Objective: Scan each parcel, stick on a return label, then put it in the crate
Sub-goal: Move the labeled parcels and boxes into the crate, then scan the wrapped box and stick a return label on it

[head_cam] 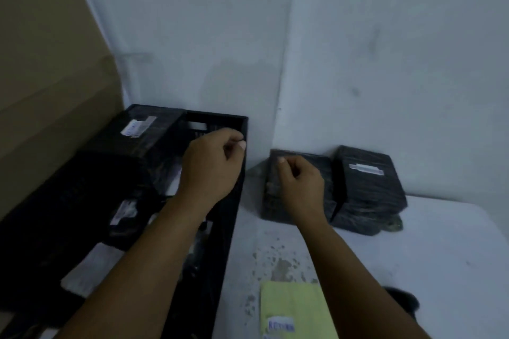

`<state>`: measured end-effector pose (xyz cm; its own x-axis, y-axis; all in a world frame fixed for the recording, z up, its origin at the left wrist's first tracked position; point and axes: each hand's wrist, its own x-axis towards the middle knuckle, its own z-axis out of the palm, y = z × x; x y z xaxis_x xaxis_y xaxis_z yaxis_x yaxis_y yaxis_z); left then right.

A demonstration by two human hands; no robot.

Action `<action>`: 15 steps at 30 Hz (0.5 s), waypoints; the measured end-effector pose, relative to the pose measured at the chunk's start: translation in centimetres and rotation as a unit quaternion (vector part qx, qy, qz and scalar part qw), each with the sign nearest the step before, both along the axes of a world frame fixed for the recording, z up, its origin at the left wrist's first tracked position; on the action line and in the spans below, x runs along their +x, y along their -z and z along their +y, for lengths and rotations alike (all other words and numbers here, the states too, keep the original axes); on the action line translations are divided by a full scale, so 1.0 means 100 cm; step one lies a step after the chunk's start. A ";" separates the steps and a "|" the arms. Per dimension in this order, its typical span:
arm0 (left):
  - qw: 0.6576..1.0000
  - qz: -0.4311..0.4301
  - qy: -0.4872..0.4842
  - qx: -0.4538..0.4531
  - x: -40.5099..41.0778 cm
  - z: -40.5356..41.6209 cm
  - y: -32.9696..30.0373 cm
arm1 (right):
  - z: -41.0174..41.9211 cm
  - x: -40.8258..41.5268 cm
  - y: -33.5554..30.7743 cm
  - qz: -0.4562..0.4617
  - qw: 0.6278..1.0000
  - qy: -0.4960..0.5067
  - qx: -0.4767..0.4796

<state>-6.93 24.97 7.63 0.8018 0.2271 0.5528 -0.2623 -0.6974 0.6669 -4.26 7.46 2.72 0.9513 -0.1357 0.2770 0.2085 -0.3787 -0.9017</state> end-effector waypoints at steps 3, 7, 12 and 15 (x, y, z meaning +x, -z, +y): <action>0.999 0.022 0.046 -0.003 0.013 -0.047 0.013 | -0.054 0.003 0.025 0.042 0.998 0.052 -0.012; 0.989 0.138 0.050 -0.033 0.039 -0.091 0.059 | -0.104 0.008 0.057 0.098 0.991 0.080 -0.052; 0.952 0.298 0.000 -0.075 0.062 -0.107 0.135 | -0.119 0.018 0.094 0.171 0.977 0.029 -0.121; 0.939 0.335 -0.027 -0.078 0.074 -0.107 0.164 | -0.113 0.026 0.106 0.167 0.974 0.002 -0.154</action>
<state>0.49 14.27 -8.78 0.9424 0.3143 -0.1143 0.2853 -0.5771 0.7652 -1.70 -3.88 -7.91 0.9949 -0.0993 -0.0193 -0.0789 -0.6423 -0.7624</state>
